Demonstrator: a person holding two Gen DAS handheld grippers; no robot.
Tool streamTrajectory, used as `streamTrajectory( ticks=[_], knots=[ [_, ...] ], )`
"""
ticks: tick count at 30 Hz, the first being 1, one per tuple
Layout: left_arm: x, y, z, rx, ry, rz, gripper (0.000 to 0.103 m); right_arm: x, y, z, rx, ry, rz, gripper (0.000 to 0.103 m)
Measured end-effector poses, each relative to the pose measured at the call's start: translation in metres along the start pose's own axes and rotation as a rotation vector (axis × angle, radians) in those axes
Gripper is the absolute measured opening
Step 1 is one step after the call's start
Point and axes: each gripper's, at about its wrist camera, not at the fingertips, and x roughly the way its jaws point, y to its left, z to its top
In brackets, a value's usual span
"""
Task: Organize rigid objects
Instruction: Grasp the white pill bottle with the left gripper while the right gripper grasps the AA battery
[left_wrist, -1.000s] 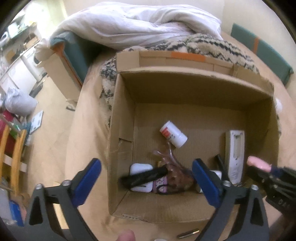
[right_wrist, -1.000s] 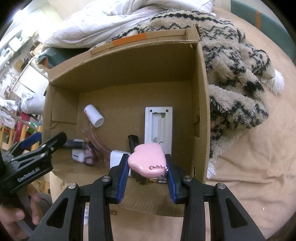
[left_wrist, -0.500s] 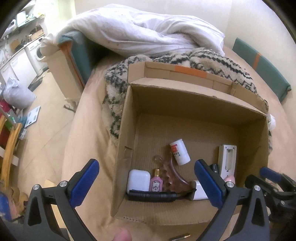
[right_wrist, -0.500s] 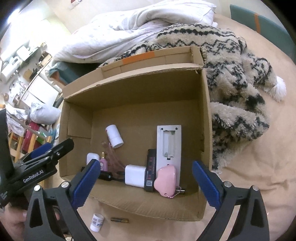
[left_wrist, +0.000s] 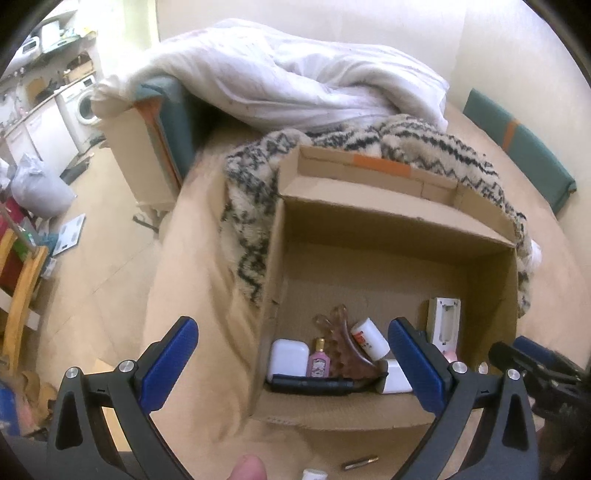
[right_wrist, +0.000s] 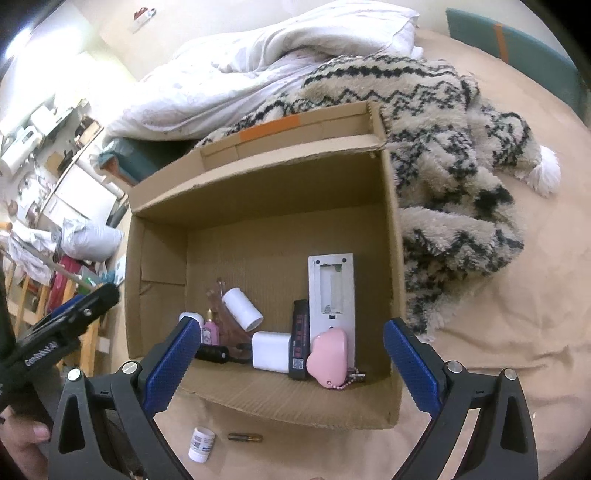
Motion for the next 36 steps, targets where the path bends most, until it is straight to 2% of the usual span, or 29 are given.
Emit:
streamTrajectory(
  ticks=[11, 16, 23, 28, 30, 36],
  knots=[
    [-0.026, 0.023, -0.036, -0.019, 0.046, -0.011, 0.102, -0.025, -0.001, -0.020, 0.001, -0.016, -0.013, 0.103],
    [-0.031, 0.026, -0.062, 0.001, 0.078, 0.008, 0.102, -0.027, -0.001, -0.038, 0.020, 0.012, -0.007, 0.103],
    [-0.014, 0.019, -0.102, 0.029, 0.240, -0.028, 0.101, -0.027, 0.006, -0.062, 0.011, 0.050, -0.018, 0.103],
    [0.017, -0.003, -0.135, 0.119, 0.395, -0.079, 0.086, -0.020, 0.002, -0.065, 0.036, 0.079, -0.039, 0.103],
    [0.032, -0.013, -0.146, 0.150, 0.446, -0.066, 0.083, -0.016, 0.000, -0.066, 0.046, 0.094, -0.044, 0.103],
    [0.052, -0.021, -0.155, 0.172, 0.503, -0.052, 0.073, -0.008, 0.000, -0.066, 0.050, 0.111, -0.050, 0.103]
  ],
)
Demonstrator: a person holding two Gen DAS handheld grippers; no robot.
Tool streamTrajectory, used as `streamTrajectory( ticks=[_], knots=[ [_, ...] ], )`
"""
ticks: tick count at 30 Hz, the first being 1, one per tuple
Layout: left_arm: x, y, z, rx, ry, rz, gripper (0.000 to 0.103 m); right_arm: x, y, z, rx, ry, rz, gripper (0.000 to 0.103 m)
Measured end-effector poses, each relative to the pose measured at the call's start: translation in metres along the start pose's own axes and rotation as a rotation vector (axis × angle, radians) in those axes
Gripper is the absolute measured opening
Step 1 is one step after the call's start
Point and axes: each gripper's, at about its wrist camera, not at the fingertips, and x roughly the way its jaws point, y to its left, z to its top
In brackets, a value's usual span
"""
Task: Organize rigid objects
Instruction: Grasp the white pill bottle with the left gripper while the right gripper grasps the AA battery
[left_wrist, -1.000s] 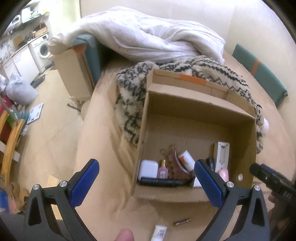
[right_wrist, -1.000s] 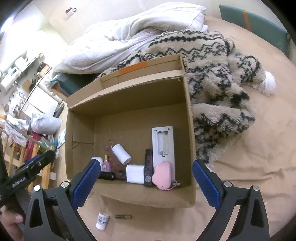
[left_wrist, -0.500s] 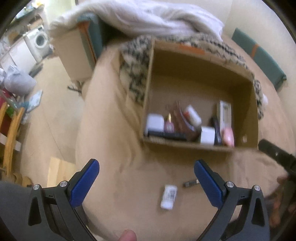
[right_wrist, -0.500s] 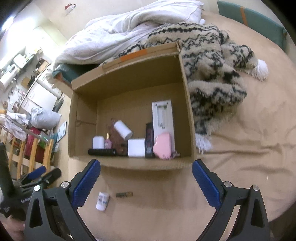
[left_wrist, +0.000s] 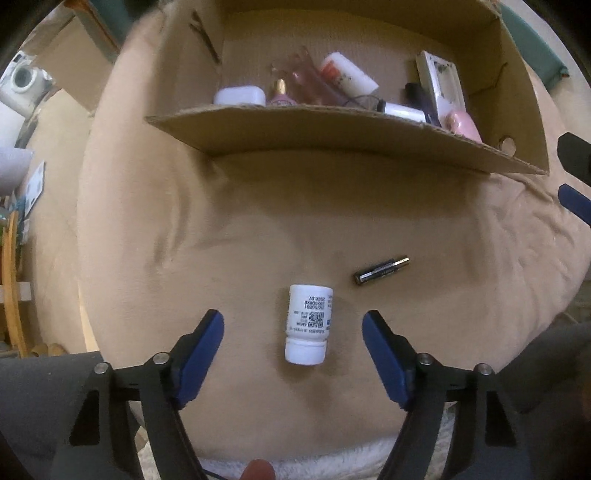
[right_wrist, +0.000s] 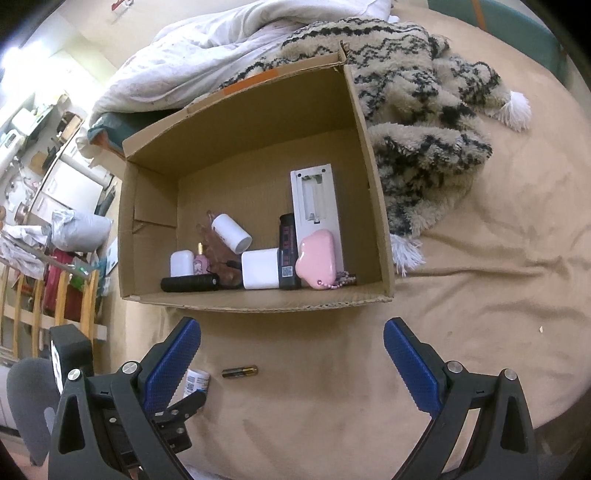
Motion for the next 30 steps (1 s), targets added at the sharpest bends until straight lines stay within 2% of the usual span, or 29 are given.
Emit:
streamTrajectory(
  ticks=[4, 8, 10, 11, 12, 15, 19, 26, 30],
  knots=[
    [0.009, -0.002, 0.000, 0.009, 0.034, -0.007, 0.063, 0.003, 0.000, 0.001, 0.004, 0.006, 0.004, 0.103],
    [0.018, -0.003, -0.001, 0.018, 0.057, 0.010, 0.042, 0.005, 0.005, 0.002, -0.010, 0.006, 0.010, 0.103],
    [0.021, -0.002, -0.001, 0.012, 0.064, 0.006, 0.037, 0.007, 0.007, 0.001, -0.019, 0.013, 0.005, 0.103],
    [0.021, 0.000, -0.001, 0.006, 0.063, -0.001, 0.027, 0.008, 0.007, 0.001, -0.021, 0.016, 0.003, 0.103],
    [0.021, 0.002, -0.001, 0.002, 0.062, -0.004, 0.024, 0.009, 0.007, 0.000, -0.023, 0.020, 0.002, 0.103],
    [0.014, 0.011, 0.004, -0.014, 0.029, 0.013, 0.024, 0.014, 0.009, -0.004, -0.031, 0.039, 0.007, 0.103],
    [0.002, 0.031, 0.009, -0.098, -0.019, 0.036, 0.024, 0.030, 0.016, -0.013, -0.054, 0.099, 0.009, 0.103],
    [-0.017, 0.072, 0.006, -0.261, -0.077, 0.065, 0.024, 0.069, 0.054, -0.039, -0.204, 0.224, 0.002, 0.103],
    [-0.022, 0.087, 0.006, -0.323, -0.088, 0.041, 0.024, 0.082, 0.078, -0.053, -0.292, 0.262, -0.021, 0.103]
  ],
)
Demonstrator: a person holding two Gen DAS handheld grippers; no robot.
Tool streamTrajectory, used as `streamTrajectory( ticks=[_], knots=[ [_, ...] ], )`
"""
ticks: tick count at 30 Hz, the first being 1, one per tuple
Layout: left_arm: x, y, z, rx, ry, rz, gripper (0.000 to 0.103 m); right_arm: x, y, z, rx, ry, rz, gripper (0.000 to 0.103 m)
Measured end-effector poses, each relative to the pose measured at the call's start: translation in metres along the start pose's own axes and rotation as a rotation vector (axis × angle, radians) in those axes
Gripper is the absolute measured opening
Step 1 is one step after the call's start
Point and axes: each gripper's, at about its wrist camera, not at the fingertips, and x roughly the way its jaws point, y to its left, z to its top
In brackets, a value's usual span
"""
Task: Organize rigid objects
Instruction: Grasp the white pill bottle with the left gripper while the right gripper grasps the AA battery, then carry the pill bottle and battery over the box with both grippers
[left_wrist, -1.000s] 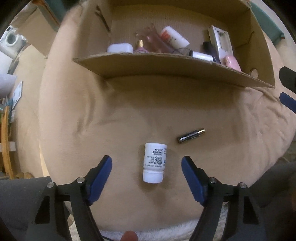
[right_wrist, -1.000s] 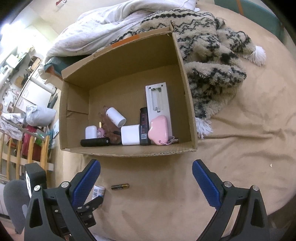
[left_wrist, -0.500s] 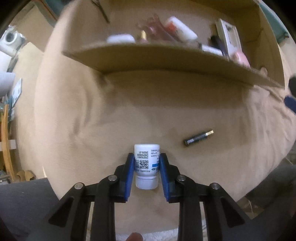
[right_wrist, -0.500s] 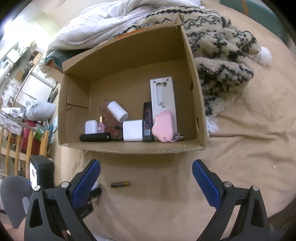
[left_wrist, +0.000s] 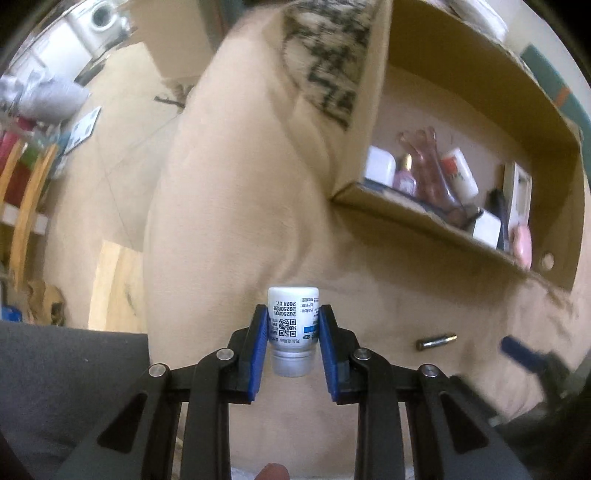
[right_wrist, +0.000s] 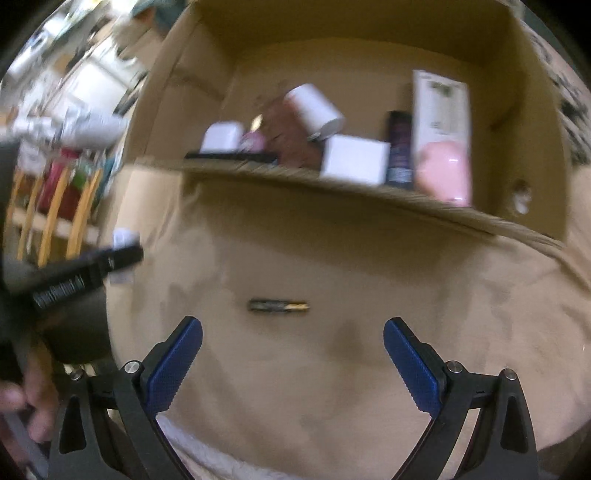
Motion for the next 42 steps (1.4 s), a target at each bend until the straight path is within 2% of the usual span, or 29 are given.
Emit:
streamTrajectory(
  ticks=[1, 3, 5, 6, 9, 11, 13, 19, 28, 35, 37, 42],
  knots=[
    [-0.002, 0.001, 0.001, -0.005, -0.002, -0.005, 0.024, 0.004, 0.003, 0.000, 0.003, 0.006, -0.009, 0.103],
    [-0.008, 0.008, 0.001, -0.008, -0.015, -0.008, 0.024, 0.011, 0.009, 0.000, 0.029, 0.011, -0.029, 0.090],
    [-0.013, 0.011, 0.004, -0.021, -0.027, -0.009, 0.024, 0.020, 0.013, -0.002, 0.047, 0.019, -0.054, 0.086],
    [-0.017, 0.012, -0.005, -0.028, -0.030, -0.010, 0.024, 0.025, 0.015, -0.002, 0.055, 0.023, -0.076, 0.084],
    [-0.026, 0.003, -0.001, -0.042, -0.026, -0.026, 0.024, 0.034, 0.022, -0.004, 0.055, 0.027, -0.125, 0.071],
    [-0.029, 0.000, -0.001, -0.036, -0.023, -0.035, 0.024, 0.036, 0.027, -0.005, 0.035, 0.019, -0.178, 0.055],
    [-0.029, -0.003, -0.001, -0.024, -0.020, -0.039, 0.024, 0.035, 0.032, -0.007, 0.011, 0.001, -0.187, 0.046],
    [-0.028, -0.006, 0.001, -0.014, -0.027, -0.047, 0.024, 0.025, 0.038, -0.015, -0.016, -0.015, -0.167, 0.045],
    [-0.027, -0.011, 0.000, 0.016, -0.060, -0.001, 0.024, -0.029, 0.005, -0.022, 0.045, -0.103, -0.108, 0.045],
    [-0.041, -0.010, 0.003, 0.031, -0.133, 0.053, 0.024, -0.079, -0.036, -0.021, 0.126, -0.217, -0.061, 0.045],
    [-0.051, -0.008, 0.005, 0.031, -0.165, 0.054, 0.024, -0.095, -0.057, -0.017, 0.142, -0.250, -0.054, 0.045],
    [-0.082, -0.007, 0.013, 0.031, -0.252, 0.051, 0.024, -0.132, -0.072, -0.010, 0.162, -0.343, -0.038, 0.045]
  ],
)
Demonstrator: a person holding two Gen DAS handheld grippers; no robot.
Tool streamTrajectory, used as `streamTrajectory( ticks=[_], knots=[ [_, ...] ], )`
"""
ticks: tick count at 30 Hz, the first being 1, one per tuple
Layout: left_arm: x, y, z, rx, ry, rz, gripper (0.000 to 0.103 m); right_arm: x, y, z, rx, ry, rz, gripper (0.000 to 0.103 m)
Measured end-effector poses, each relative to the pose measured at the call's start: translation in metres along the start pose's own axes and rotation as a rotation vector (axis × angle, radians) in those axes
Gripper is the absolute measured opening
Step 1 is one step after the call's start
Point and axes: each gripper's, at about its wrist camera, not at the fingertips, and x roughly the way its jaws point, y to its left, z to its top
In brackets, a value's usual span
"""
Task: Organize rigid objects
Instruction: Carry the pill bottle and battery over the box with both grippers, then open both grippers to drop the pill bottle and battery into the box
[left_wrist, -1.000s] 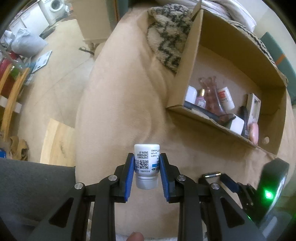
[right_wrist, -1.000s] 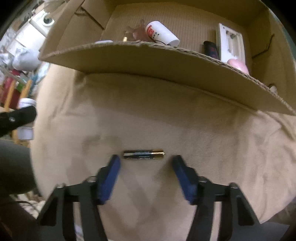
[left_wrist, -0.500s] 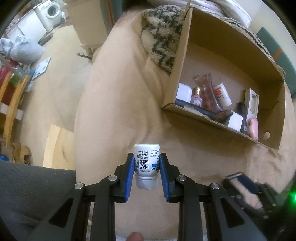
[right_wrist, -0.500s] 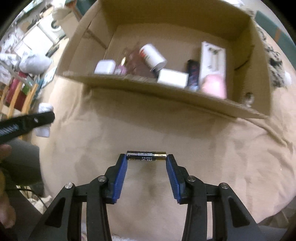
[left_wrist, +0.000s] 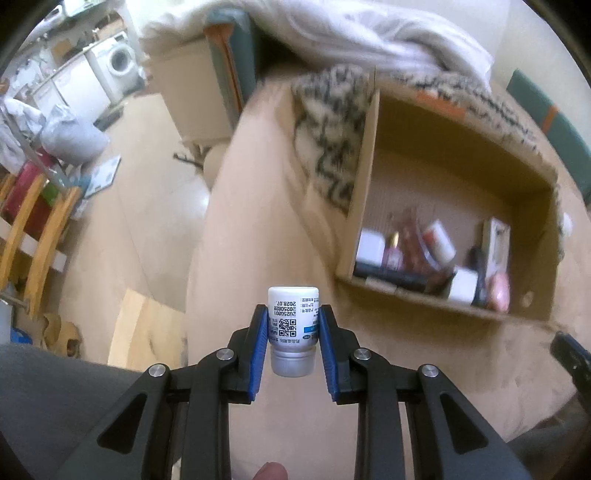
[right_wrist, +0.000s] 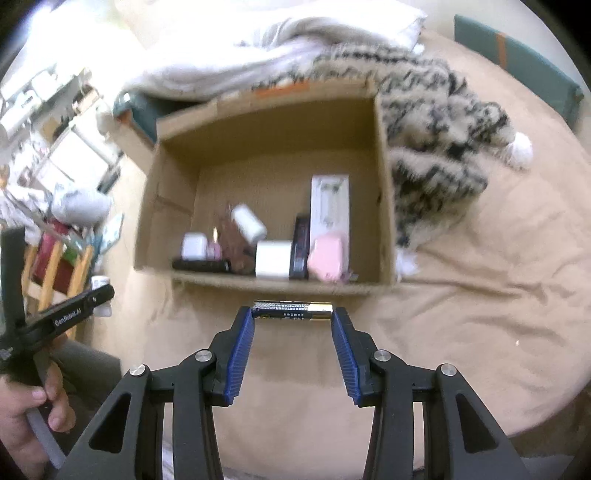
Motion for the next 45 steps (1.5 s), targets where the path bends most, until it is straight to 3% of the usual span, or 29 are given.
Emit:
streamTrajectory(
  ticks=[5, 10, 17, 26, 33, 39, 45],
  knots=[
    [-0.031, -0.006, 0.024, 0.008, -0.106, -0.019, 0.024, -0.020, 0.000, 0.023, -0.006, -0.126, -0.015, 0.045],
    [-0.054, -0.023, 0.055, 0.049, -0.224, -0.017, 0.024, -0.024, -0.005, 0.052, 0.007, -0.189, -0.002, 0.045],
    [-0.054, -0.052, 0.090, 0.107, -0.271, -0.016, 0.024, -0.013, -0.005, 0.088, 0.014, -0.242, 0.001, 0.045],
    [-0.010, -0.097, 0.107, 0.168, -0.215, -0.047, 0.024, 0.034, -0.019, 0.100, 0.083, -0.178, 0.013, 0.045],
    [0.059, -0.109, 0.094, 0.181, -0.057, -0.044, 0.024, 0.073, -0.022, 0.087, 0.060, -0.064, -0.051, 0.045],
    [0.059, -0.117, 0.090, 0.231, -0.098, -0.031, 0.024, 0.089, -0.012, 0.083, 0.006, -0.014, -0.081, 0.045],
    [0.070, -0.119, 0.086, 0.266, -0.063, -0.030, 0.024, 0.103, -0.006, 0.080, -0.019, 0.038, -0.096, 0.045]
  ],
)
